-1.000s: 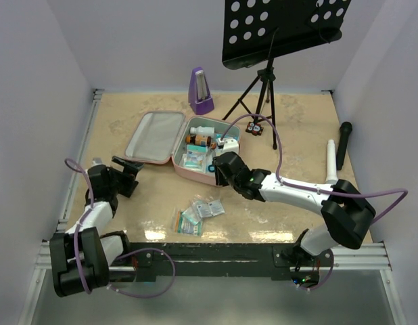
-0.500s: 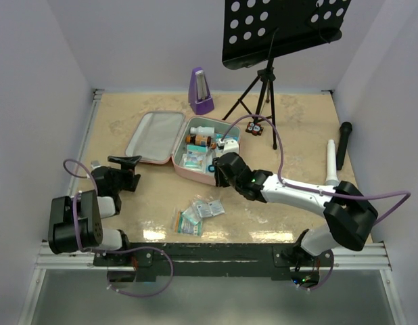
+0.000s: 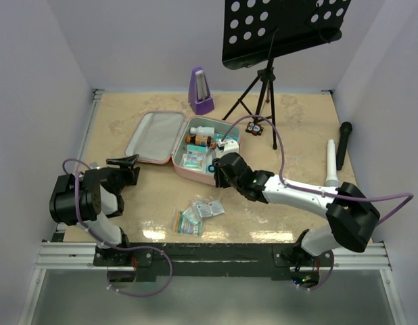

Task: Organize the medicine kit
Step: Adjust the medicine box at the center of the board.

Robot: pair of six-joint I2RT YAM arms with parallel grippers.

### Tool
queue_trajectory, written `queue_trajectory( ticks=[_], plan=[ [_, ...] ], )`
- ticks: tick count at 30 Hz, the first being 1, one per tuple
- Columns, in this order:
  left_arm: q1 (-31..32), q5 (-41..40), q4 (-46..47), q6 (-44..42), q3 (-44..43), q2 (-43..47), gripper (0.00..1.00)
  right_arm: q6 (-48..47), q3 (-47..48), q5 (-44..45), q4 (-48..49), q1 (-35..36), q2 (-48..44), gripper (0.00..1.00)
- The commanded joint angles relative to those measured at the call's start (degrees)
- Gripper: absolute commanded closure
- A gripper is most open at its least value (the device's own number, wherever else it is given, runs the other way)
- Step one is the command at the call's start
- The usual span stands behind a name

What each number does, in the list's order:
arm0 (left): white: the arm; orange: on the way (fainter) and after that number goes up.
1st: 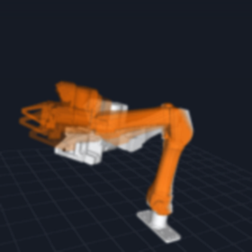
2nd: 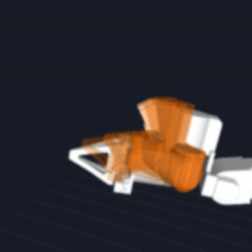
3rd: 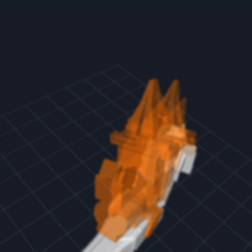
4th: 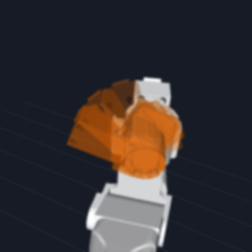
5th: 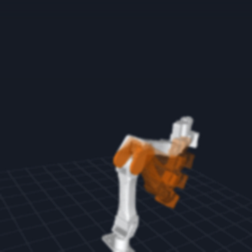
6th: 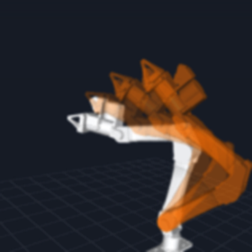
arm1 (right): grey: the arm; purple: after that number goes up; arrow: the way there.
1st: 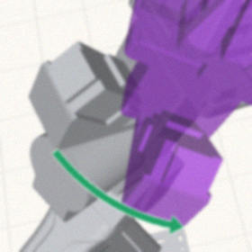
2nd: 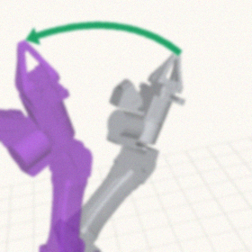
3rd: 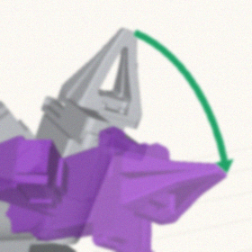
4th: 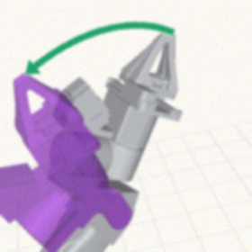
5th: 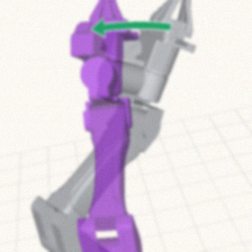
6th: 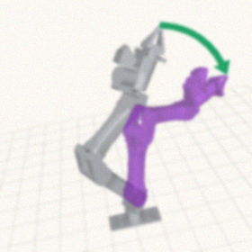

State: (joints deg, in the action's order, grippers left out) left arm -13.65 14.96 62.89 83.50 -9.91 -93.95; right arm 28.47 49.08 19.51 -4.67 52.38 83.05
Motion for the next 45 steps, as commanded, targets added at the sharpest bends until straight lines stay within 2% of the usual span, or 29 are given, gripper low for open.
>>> queue_trajectory(
  ticks=[1,4,12,19,23,28,33,41,45],
  plan=[
    [1.4,-1.3,9.1,0.9,-3.3,-2.7,0.35,-0.3,-1.3,-1.8,-1.8,0.4,-1.6,0.59],
    [1.7,-1.1,11.2,1.0,-4.0,-4.1,0.44,-0.3,-1.4,-2.1,-2.0,0.4,-1.8,0.59],
    [1.6,-0.2,14.9,0.7,-4.1,-6.9,0.58,0.3,-2.0,-2.8,-2.2,0.4,-2.9,0.59],
    [1.7,1.6,16.7,-1.5,-3.9,-4.4,0.82,0.4,-2.2,-3.2,-1.8,0.4,-3.6,0.59],
    [2.3,1.1,8.7,-7.0,-4.8,1.8,0.89,0.5,-2.2,-3.1,-2.0,0.4,-3.5,0.59],
    [2.3,1.2,3.4,-11.2,-4.9,8.1,1.0,0.6,-2.3,-3.2,-2.2,0.4,-4.3,0.59],
    [3.2,0.6,-5.9,-17.1,-4.3,17.5,1.0,1.2,-2.8,-3.9,-2.6,0.5,-4.9,0.59],
    [7.0,-2.9,-28.9,-28.6,-6.3,36.9,1.0,2.6,-3.1,-4.3,-4.7,1.2,-6.9,0.59],
    [7.8,-3.1,-36.4,-31.5,-7.4,43.1,1.0,3.3,-3.7,-5.1,-4.6,1.7,-7.2,0.59]
  ],
)
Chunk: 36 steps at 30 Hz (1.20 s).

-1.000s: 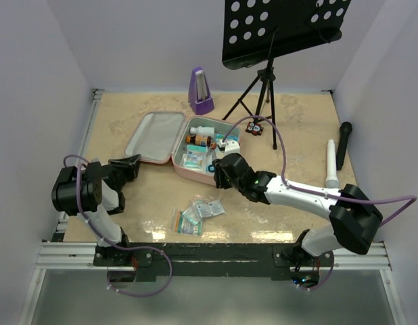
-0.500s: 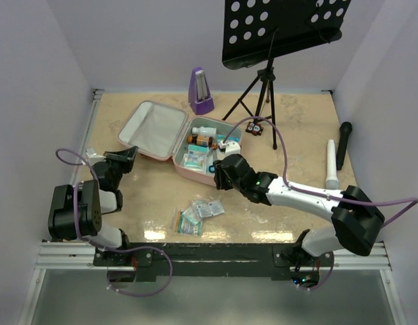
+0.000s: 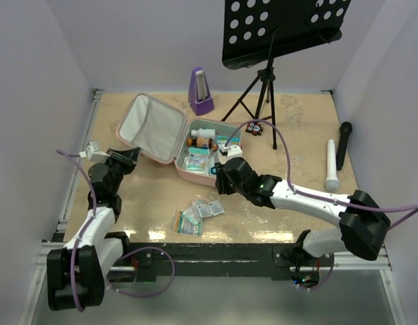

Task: Organize the medicine kit
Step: Adjust the medicine box at the center of the board.

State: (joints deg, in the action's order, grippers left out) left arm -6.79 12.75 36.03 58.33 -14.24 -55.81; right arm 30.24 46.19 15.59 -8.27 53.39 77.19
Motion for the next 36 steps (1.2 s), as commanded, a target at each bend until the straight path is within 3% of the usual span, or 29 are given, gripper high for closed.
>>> queue_trajectory(
  ticks=[1,6,12,16,22,29,36],
  plan=[
    [1.9,-1.4,-11.1,-6.7,-3.3,6.1,1.0,1.7,-0.9,-1.6,-0.8,0.9,-1.2,0.59],
    [7.7,-2.4,-15.8,-8.6,-4.1,8.4,1.0,2.7,-1.3,-1.7,-1.9,2.4,-1.4,0.59],
    [7.8,-2.2,-22.2,-9.9,-4.9,15.4,1.0,4.7,-1.1,-0.1,0.5,2.7,-5.3,0.59],
    [7.8,-1.6,-26.6,-12.1,-7.4,18.7,1.0,3.8,2.7,3.9,-0.9,2.7,-6.0,0.52],
    [8.5,-0.3,-30.3,-14.1,-9.8,20.1,1.0,0.4,9.0,12.8,-2.3,1.7,2.8,0.49],
    [9.2,-0.4,-38.0,-16.6,-10.0,24.1,1.0,0.3,7.4,10.2,0.9,0.5,7.4,0.5],
    [10.6,2.4,-38.3,-13.5,-5.9,27.9,1.0,2.0,3.4,8.8,-0.1,0.5,3.9,0.51]
  ],
)
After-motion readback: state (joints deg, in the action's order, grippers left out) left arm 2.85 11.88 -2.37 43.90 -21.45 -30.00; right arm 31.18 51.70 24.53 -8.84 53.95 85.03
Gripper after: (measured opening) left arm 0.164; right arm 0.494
